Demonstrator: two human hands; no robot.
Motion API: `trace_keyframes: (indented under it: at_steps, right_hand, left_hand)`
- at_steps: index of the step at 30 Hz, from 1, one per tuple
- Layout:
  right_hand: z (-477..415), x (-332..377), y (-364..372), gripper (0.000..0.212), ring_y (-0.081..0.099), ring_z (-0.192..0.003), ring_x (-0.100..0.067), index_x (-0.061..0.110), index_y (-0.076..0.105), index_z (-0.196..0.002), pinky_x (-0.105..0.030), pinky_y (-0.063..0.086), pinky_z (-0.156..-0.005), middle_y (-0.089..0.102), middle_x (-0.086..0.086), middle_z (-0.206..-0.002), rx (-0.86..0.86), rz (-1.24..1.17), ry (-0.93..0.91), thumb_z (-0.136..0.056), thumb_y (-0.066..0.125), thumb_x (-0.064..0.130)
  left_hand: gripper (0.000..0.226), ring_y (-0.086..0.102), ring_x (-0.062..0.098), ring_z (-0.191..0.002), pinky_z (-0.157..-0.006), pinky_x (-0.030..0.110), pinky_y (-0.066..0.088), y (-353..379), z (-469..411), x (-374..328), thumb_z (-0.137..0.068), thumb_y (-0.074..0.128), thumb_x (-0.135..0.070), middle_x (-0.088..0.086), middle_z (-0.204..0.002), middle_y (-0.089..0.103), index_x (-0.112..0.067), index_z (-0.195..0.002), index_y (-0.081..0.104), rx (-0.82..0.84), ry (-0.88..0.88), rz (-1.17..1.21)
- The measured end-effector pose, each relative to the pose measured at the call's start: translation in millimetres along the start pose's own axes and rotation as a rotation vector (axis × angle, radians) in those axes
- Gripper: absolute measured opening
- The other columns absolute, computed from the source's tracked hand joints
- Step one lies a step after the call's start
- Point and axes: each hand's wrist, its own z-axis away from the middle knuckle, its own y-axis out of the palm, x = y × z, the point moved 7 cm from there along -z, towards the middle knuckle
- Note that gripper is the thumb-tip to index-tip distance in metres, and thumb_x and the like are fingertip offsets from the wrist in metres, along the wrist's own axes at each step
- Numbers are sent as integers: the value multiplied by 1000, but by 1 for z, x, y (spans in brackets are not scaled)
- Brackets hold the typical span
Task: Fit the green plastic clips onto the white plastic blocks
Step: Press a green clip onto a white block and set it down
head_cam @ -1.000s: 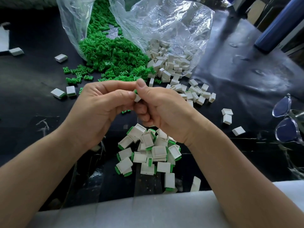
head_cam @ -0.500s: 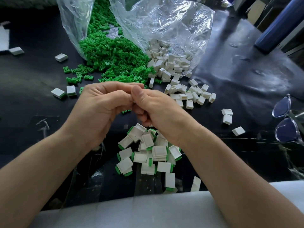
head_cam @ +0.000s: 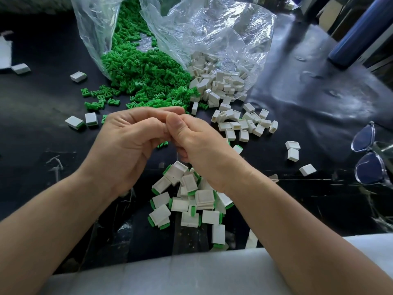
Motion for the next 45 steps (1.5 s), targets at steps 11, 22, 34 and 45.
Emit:
trace_keyframes:
  at_steps: [11, 22, 34, 45]
  right_hand:
    - [0, -1, 0, 39, 37, -52, 2, 24, 49, -65, -19, 26, -58, 42, 17, -54, 33, -180, -7, -100, 34, 28]
    - [-8, -10, -43, 60, 36, -40, -4, 8, 66, -69, -19, 29, -49, 42, 9, -43, -146, -69, 67, -94, 33, 51]
    - [-17, -28, -114, 21, 58, -90, -12, 22, 67, -107, -24, 45, -86, 66, -2, -101, -620, 457, 69, -89, 57, 21]
    - [-22, -28, -100, 17, 53, -108, -23, 22, 68, -100, -30, 40, -94, 59, -6, -114, -523, 735, 63, -85, 63, 20]
  left_hand:
    - [20, 66, 18, -64, -56, 24, 54, 1, 0, 1, -65, 56, 4, 8, -77, 72, -6, -63, 74, 25, -17, -11]
    - [10, 67, 11, -70, -62, 21, 53, -4, -1, -1, -68, 68, -17, 0, -72, 73, -17, -73, 77, -2, -36, -147]
    - [37, 43, 5, -41, -39, 13, 32, 14, 10, -1, -48, 79, -40, 1, -63, 69, -16, -77, 74, 185, -50, -374]
    - [14, 48, 6, -41, -38, 13, 31, -6, 1, -2, -66, 64, -27, -1, -60, 68, -17, -68, 74, -47, -68, -330]
